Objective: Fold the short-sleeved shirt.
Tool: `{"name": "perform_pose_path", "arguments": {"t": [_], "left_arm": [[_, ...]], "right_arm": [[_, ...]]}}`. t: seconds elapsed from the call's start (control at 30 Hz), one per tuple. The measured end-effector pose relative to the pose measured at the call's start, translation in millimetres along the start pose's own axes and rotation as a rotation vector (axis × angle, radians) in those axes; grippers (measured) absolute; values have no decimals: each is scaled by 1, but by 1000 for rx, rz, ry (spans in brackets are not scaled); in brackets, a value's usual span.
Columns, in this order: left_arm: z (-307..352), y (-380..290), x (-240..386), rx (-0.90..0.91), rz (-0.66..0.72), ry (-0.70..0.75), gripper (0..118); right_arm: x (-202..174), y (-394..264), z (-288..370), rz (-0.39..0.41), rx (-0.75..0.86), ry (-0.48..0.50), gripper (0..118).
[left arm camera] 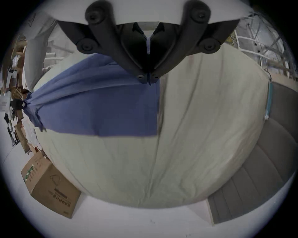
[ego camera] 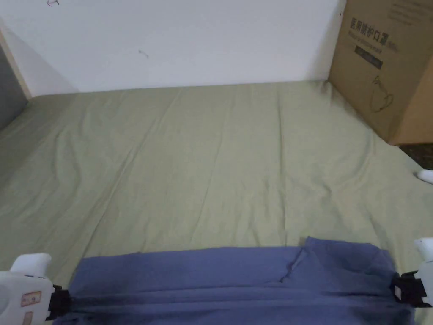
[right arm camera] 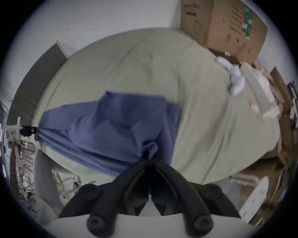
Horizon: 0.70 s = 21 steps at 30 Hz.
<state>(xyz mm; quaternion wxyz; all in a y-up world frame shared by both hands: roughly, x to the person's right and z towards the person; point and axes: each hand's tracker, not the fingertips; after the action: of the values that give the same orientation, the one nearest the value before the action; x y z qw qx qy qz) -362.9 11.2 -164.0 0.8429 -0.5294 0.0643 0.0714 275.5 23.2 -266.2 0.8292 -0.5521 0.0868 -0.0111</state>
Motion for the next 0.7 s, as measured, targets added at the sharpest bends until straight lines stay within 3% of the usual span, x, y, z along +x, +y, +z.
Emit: {"name": "perform_pose_path", "arguments": {"t": [0.13, 0.17, 0.2, 0.23, 0.27, 0.3, 0.33, 0.43, 0.47, 0.5, 0.53, 0.57, 0.6, 0.7], "left_arm": [[-3, -17, -1, -10, 23, 7, 1], [-2, -16, -2, 9, 37, 8, 10], [0, -14, -2, 19, 43, 11, 29], [1, -12, -1, 19, 48, 25, 57], [3, -9, -1, 13, 52, 48, 94], [8, -9, 1, 7, 50, 55, 109], [14, -9, 1, 14, 47, 46, 113], [38, -2, 3, 101, 40, 13, 108], [45, -1, 4, 95, 50, 0, 100], [51, 1, 5, 132, 80, -48, 84], [57, 2, 4, 157, 96, -77, 57], [63, 4, 4, 180, 114, -108, 14], [65, 5, 4, 207, 139, -145, 0], [63, 1, 1, 181, 176, -131, 0]], "right_arm": [[30, -17, -23, -17, -12, 11, 0], [30, -17, -23, -27, 5, 17, 0], [29, -15, -22, -33, 15, 15, 8], [17, -13, -10, -32, 17, 17, 30], [13, -10, -7, -28, 18, 13, 58], [8, -8, -4, 7, 21, -15, 64], [2, -6, 1, 32, 31, -31, 64], [-40, -4, 35, 66, 101, -55, 64], [-52, -1, 44, 72, 134, -46, 64], [-49, 8, 50, 72, 170, -21, 62], [-60, 12, 56, 67, 200, -2, 57], [-72, 16, 62, 54, 234, 20, 29], [-86, 18, 68, 60, 274, 48, 0], [-114, 27, 59, 64, 328, 57, 0]]}}
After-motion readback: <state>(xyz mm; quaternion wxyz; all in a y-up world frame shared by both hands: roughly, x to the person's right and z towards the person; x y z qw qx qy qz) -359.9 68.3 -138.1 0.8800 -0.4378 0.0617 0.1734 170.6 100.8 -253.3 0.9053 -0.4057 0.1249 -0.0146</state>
